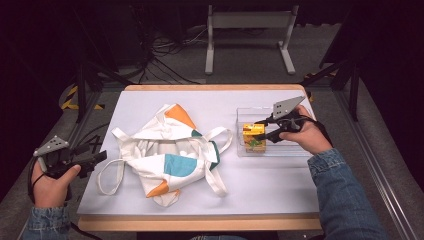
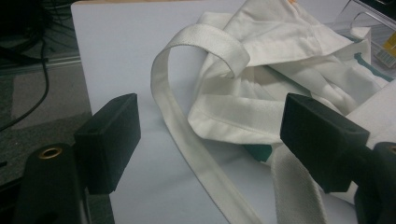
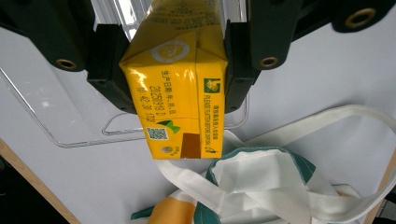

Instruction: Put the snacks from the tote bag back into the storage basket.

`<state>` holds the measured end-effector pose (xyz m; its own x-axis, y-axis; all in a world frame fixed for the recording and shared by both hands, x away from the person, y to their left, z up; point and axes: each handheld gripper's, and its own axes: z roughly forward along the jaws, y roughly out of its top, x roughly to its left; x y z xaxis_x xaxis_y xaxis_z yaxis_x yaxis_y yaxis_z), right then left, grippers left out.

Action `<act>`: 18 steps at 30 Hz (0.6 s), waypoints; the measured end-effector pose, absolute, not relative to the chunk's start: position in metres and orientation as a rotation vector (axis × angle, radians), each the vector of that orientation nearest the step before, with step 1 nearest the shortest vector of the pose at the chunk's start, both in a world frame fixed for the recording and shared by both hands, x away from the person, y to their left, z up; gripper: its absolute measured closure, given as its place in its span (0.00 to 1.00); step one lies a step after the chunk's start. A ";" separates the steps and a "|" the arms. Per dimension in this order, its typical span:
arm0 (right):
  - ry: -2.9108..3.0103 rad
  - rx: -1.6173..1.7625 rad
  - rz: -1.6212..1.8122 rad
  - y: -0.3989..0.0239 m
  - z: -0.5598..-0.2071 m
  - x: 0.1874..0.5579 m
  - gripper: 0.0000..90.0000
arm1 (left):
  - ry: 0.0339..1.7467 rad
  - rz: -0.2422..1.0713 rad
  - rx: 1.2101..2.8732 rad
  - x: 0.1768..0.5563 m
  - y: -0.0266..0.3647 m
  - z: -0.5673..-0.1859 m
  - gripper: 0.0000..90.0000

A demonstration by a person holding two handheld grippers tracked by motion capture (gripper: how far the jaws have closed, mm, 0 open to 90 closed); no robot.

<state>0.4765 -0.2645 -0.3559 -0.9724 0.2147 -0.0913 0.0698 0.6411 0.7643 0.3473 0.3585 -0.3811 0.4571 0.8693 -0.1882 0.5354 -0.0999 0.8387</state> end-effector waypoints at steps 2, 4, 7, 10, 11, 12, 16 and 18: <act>2.694 0.237 1.241 -0.264 -0.356 0.476 0.57 | 1.201 0.447 1.769 0.347 0.359 -0.381 0.23; 2.694 0.228 1.241 -0.263 -0.357 0.476 0.57 | 1.202 0.445 1.769 0.347 0.359 -0.381 0.23; 2.695 0.222 1.242 -0.263 -0.357 0.476 0.57 | 1.201 0.449 1.766 0.347 0.359 -0.381 0.23; 2.696 0.217 1.239 -0.262 -0.357 0.476 0.57 | 1.201 0.449 1.769 0.347 0.359 -0.381 0.23; 2.696 0.215 1.239 -0.263 -0.357 0.476 0.57 | 1.200 0.448 1.769 0.347 0.359 -0.381 0.23; 2.699 0.215 1.238 -0.263 -0.357 0.477 0.57 | 1.201 0.448 1.769 0.347 0.359 -0.381 0.23; 2.707 0.224 1.243 -0.266 -0.358 0.477 0.57 | 1.201 0.447 1.765 0.347 0.359 -0.381 0.23; 2.706 0.221 1.243 -0.266 -0.358 0.478 0.57 | 1.201 0.444 1.768 0.348 0.358 -0.381 0.23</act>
